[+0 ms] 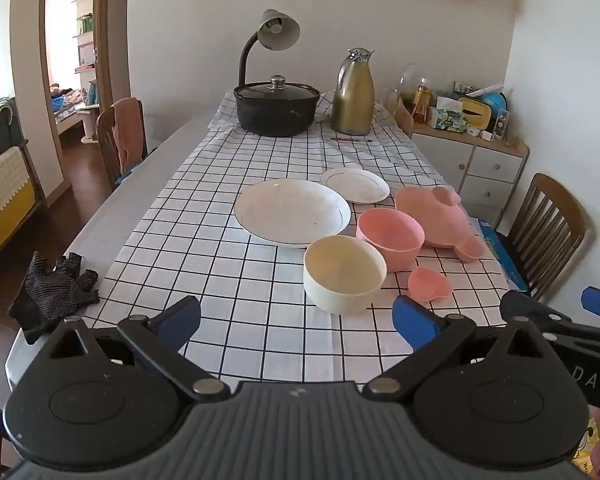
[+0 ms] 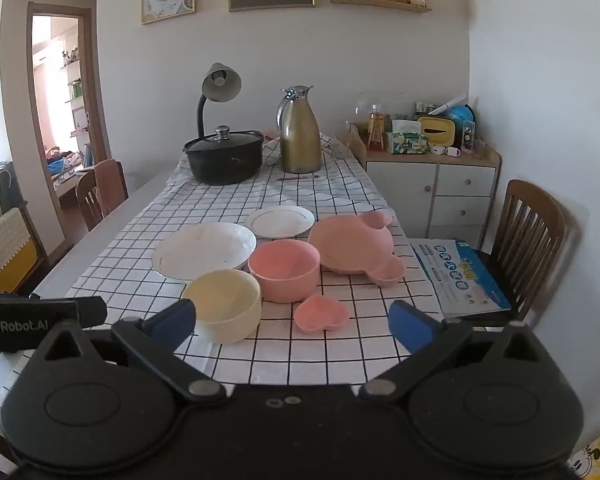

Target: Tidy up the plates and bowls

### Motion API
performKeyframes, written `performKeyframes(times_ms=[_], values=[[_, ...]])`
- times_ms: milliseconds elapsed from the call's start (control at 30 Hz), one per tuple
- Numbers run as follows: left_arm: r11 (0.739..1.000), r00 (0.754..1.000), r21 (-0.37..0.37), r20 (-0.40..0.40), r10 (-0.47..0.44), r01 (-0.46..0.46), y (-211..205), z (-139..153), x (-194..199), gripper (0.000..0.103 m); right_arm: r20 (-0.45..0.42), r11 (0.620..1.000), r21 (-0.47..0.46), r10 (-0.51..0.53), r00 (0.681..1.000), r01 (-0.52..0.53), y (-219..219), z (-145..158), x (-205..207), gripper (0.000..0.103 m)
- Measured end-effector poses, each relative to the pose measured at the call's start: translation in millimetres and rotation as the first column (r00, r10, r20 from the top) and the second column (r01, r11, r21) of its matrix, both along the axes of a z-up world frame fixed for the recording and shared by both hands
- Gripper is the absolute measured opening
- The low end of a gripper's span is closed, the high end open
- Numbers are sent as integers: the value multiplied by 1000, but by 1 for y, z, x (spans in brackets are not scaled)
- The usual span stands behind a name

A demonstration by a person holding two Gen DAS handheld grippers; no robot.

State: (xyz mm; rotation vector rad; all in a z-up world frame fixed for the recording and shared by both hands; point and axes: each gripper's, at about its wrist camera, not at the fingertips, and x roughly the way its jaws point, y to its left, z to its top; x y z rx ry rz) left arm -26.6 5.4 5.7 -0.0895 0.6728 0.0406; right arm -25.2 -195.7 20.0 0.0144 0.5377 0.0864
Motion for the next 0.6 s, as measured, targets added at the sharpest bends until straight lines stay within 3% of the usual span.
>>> performKeyframes(times_ms=[600], values=[[1000, 1000, -18, -1, -1, 1, 1, 1, -3, 103, 18, 1000, -8, 10, 1000, -10, 5, 0, -7, 102]])
